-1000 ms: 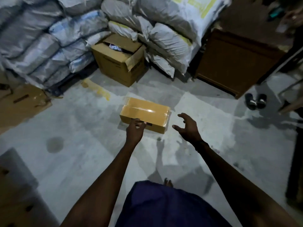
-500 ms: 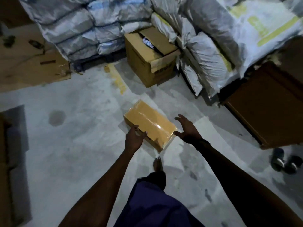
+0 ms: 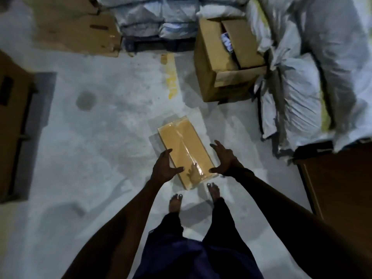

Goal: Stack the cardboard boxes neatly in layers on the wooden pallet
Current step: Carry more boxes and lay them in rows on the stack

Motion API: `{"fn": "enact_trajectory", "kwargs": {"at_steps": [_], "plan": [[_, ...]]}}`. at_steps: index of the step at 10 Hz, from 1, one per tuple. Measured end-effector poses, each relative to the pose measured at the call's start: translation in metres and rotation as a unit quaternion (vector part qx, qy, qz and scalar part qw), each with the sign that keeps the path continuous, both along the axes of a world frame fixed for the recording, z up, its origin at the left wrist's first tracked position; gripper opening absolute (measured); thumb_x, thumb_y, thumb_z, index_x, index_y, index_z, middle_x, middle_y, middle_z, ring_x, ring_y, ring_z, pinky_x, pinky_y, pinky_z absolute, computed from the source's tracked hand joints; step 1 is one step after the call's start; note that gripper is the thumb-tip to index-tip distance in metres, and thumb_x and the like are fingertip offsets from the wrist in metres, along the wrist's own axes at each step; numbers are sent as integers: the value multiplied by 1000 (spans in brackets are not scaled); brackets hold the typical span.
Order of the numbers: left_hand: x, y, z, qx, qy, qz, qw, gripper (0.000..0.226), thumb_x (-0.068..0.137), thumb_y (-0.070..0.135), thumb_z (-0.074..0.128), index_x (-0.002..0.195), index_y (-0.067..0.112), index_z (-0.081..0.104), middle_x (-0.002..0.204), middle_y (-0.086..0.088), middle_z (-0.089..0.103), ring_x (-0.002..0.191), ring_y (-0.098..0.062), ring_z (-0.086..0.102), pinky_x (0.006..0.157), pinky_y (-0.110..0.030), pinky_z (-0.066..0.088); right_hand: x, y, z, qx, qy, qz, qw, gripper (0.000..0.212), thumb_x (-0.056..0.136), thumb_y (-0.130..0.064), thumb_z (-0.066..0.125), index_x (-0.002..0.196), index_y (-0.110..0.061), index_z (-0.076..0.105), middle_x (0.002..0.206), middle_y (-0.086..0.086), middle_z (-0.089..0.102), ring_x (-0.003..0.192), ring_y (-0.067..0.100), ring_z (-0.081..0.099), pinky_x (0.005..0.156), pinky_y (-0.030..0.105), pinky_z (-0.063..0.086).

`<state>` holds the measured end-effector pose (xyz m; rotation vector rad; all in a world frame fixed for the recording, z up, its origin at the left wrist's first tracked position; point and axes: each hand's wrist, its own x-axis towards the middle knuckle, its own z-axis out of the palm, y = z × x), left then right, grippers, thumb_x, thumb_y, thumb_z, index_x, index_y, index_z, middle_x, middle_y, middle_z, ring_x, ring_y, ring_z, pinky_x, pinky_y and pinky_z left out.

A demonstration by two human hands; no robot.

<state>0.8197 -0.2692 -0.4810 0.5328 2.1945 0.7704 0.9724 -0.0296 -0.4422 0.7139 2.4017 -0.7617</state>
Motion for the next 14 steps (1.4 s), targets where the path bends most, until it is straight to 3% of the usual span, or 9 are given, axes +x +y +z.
{"fn": "enact_trajectory", "kwargs": {"at_steps": [3,6,8,9,10,11,12,13,14], "plan": [[5,62,-130,-83,-3,9,997,141,48,74,89,161,33,16,172,0,9,147,-40,34,109,-62,42,-52,89,-119,-26,-45,68,996,151,53,-41,101,163,-35,-3,169,-14,-15,141,42,29,110,61,40],[-14,106,-354,-99,48,2,994,155,36,94,71,163,21,19,172,-7,9,141,-45,42,105,-63,46,-84,136,-379,-10,-29,105,994,161,41,-49,103,162,-32,-2,171,-9,-11,145,42,30,114,63,35],[-13,114,-483,-97,88,2,991,157,36,102,58,162,17,19,172,-11,6,153,-41,22,115,-72,27,-106,144,-511,29,-18,162,986,160,45,-46,102,163,-32,-5,171,-4,-14,146,42,29,112,58,40],[-4,111,-519,-105,103,23,989,151,41,88,79,162,18,21,171,-15,2,155,-41,13,117,-72,14,-91,126,-563,27,-40,143,989,145,58,-47,97,164,-27,0,172,2,-9,146,41,31,115,43,41],[0,109,-536,-80,120,30,989,147,43,78,83,161,13,25,170,-22,-4,156,-39,9,117,-66,25,-2,125,-617,24,-93,181,979,99,85,-28,83,161,-22,19,165,12,27,134,40,46,101,32,48],[6,112,-534,-69,121,49,989,149,39,75,86,160,10,29,169,-24,-5,154,-39,19,114,-56,36,94,84,-795,213,123,73,966,60,95,-20,69,146,-18,37,125,23,64,100,43,66,77,53,59],[5,117,-527,-66,92,67,991,149,38,74,86,160,11,28,169,-21,-8,155,-39,14,119,-53,29,-5,112,-720,181,192,78,961,68,106,-33,53,162,-13,20,165,18,25,146,40,36,117,50,36],[6,122,-506,-84,81,64,991,145,45,51,100,162,14,23,170,-17,-14,156,-39,7,123,-56,22,-97,119,-585,6,12,105,994,141,57,-25,101,165,-23,11,170,6,-19,148,50,21,112,53,40],[9,116,-473,-89,69,65,992,144,47,49,99,163,14,20,170,-15,-15,156,-40,5,124,-56,20,-99,109,-510,1,-29,134,991,156,41,-27,105,164,-27,9,168,-1,-25,147,52,21,110,59,44]]}}
